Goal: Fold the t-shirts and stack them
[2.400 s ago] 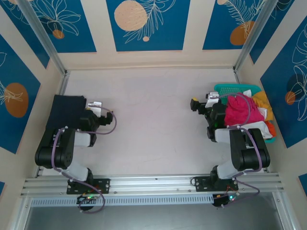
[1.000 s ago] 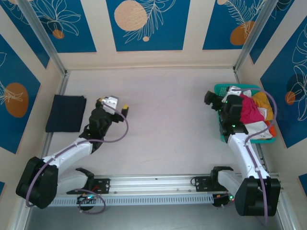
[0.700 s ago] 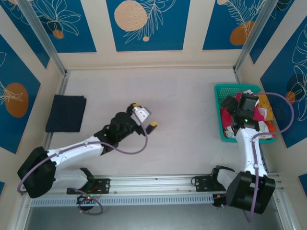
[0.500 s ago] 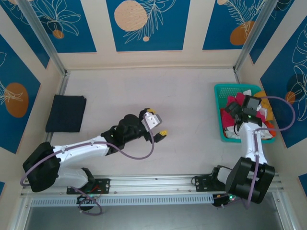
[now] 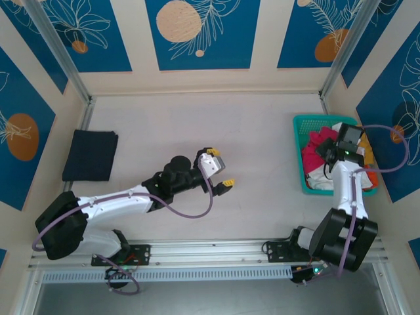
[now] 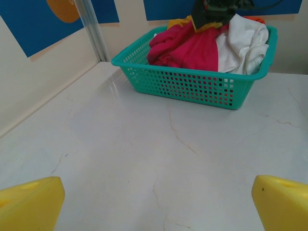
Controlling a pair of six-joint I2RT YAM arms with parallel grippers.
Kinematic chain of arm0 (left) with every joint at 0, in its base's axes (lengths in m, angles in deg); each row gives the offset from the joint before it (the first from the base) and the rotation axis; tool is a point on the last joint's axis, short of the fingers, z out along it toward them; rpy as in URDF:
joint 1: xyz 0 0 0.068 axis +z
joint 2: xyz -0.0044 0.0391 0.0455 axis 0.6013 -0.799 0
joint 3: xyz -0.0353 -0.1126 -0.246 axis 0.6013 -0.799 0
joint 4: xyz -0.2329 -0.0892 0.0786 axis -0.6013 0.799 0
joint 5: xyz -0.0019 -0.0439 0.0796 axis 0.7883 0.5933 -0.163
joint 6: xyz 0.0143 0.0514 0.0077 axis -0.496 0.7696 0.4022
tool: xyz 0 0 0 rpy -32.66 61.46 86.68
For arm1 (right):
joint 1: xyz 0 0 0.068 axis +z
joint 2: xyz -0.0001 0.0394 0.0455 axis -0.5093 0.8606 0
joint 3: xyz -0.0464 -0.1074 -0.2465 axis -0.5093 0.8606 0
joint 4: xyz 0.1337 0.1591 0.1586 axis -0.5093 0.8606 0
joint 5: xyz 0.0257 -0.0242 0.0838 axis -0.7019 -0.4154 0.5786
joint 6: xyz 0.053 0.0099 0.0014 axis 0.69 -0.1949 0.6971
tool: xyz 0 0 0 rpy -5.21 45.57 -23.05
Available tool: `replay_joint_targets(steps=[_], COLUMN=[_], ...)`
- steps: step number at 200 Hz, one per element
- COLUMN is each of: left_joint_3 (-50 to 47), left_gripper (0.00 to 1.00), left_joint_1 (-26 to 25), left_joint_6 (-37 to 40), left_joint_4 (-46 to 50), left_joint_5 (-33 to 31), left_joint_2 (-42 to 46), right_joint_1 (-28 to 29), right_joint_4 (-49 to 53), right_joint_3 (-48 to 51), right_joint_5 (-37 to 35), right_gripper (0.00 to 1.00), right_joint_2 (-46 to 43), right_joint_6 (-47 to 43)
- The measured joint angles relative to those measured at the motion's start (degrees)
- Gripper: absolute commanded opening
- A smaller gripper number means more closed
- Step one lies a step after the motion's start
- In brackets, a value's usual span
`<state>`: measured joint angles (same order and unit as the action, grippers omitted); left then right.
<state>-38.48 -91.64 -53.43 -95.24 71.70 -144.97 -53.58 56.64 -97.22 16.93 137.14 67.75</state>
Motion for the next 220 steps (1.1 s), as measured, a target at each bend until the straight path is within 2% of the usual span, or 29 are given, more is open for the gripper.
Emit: replay_joint_targets(steps=[7, 65, 67, 82, 90, 100, 121, 129, 141, 157, 174, 194, 205, 220], left_joint_3=[0.0, 0.0, 0.0, 0.0, 0.0, 0.0, 0.0, 0.0, 0.0, 0.0, 0.0, 0.0, 0.0, 0.0], left_gripper=[1.0, 1.0, 1.0, 1.0, 1.0, 1.0, 1.0, 1.0, 1.0, 1.0, 1.0, 1.0, 1.0, 1.0], left_joint_1=[0.0, 0.0, 0.0, 0.0, 0.0, 0.0, 0.0, 0.0, 0.0, 0.0, 0.0, 0.0, 0.0, 0.0], left_joint_6=[0.0, -0.26, -0.39, -0.61, -0.83, -1.03, -1.46, -1.57, -1.88, -1.92, -2.05, -2.12, -2.12, -2.12], left_joint_4=[-0.09, -0.39, -0.39, -0.7, -0.96, -1.4, -2.1, -2.27, -2.71, -2.93, -2.89, -2.99, -2.95, -2.95], left_joint_5=[0.04, 0.04, 0.04, 0.04, 0.04, 0.04, 0.04, 0.02, 0.04, 0.04, 0.04, 0.02, 0.02, -0.02], left_joint_2=[-0.04, -1.95, -1.99, -2.38, -2.58, -2.69, -2.71, -2.75, -2.97, -3.43, -3.76, -3.76, -3.76, -3.76], right_joint_1=[0.0, -0.52, -0.52, -0.52, -0.42, -0.42, 0.37, 1.03, 2.86, 5.35, 7.15, 7.41, 7.41, 7.41], right_joint_4=[-0.02, -0.15, -0.17, -0.98, -1.31, -1.16, -0.24, 0.2, 0.85, 2.01, 3.21, 4.55, 5.11, 6.12], right_joint_3=[-0.92, -9.14, -9.33, -10.36, -10.49, -10.58, -10.62, -10.54, -10.05, -9.42, -9.11, -9.05, -9.05, -9.29], right_joint_5=[-0.15, 2.23, 2.43, 3.06, 3.3, 3.45, 3.21, 2.43, 0.55, -2.05, -4.04, -5.79, -6.45, -6.73], right_gripper=[0.0, 0.0, 0.03, 0.45, 0.59, 0.69, 0.8, 0.9, 0.92, 0.92, 0.87, 0.74, 0.58, 0.16], right_joint_2=[-0.98, -1.92, -1.92, -1.95, -1.86, -1.2, 2.49, 4.09, 6.34, 8.98, 11.87, 14.69, 15.8, 16.81], right_joint_6=[-0.55, -1.95, -2.03, -2.25, -2.54, -3.17, -5.31, -6.58, -8.35, -10.51, -11.61, -11.91, -11.39, -11.54])
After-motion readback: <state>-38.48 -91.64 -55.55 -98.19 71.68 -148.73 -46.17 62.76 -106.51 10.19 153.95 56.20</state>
